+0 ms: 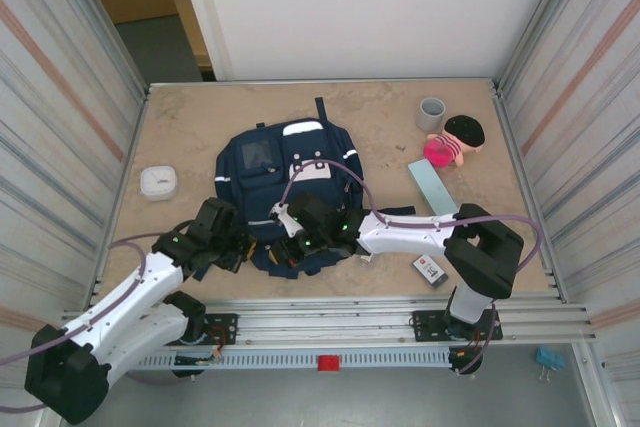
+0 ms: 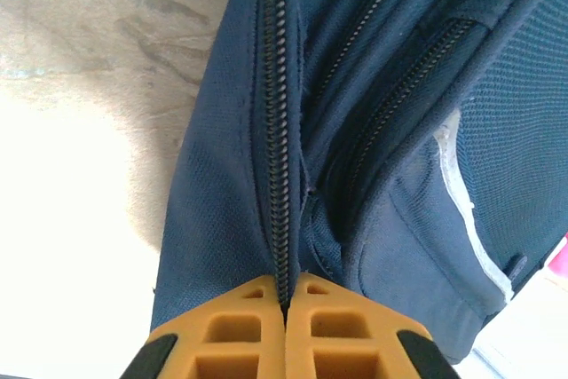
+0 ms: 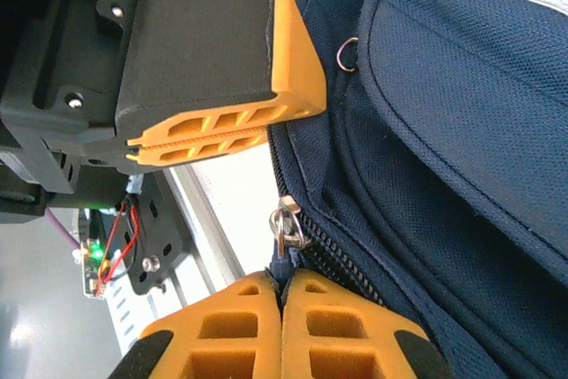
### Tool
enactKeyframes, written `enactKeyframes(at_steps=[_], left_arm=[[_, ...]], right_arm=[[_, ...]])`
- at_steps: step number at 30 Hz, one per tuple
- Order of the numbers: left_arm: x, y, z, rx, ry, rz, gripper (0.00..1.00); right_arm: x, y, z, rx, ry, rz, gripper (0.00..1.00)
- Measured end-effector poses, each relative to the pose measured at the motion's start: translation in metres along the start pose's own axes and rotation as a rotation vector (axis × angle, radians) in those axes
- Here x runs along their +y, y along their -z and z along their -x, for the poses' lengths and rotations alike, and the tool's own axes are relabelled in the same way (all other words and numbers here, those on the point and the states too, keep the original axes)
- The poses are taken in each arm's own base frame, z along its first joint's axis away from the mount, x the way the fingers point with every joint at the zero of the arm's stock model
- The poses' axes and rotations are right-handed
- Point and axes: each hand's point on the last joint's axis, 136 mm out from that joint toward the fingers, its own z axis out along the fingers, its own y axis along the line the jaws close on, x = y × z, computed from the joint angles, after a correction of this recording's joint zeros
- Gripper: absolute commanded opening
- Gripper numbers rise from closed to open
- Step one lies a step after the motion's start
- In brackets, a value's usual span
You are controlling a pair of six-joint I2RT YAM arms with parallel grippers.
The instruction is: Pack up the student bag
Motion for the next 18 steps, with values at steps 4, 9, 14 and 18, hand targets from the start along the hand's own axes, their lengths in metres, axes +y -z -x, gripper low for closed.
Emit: enactKeyframes(at_steps=[4, 9, 14, 18], left_arm=[[-0.001, 0.001, 0.01, -0.018, 0.014, -0.005, 0.0], [0.005, 0.006, 0.028, -0.066, 0.021, 0.006, 0.0], [0.011, 0.014, 0.043, -0.102, 0.01, 0.017, 0.0], [0.013, 0.015, 0.045, -0.097, -0.012, 0.024, 0.0]], right_arm=[[-0.003, 0.009, -0.002, -0.006, -0.006, -0.002, 0.0], [-0.02, 0.033, -0.014, 0.003, -0.051, -0.006, 0.0], [-0.036, 0.064, -0.026, 0.004, -0.103, -0.015, 0.0], [-0.054, 0.085, -0.029, 0.004, -0.159, -0.03, 0.0]])
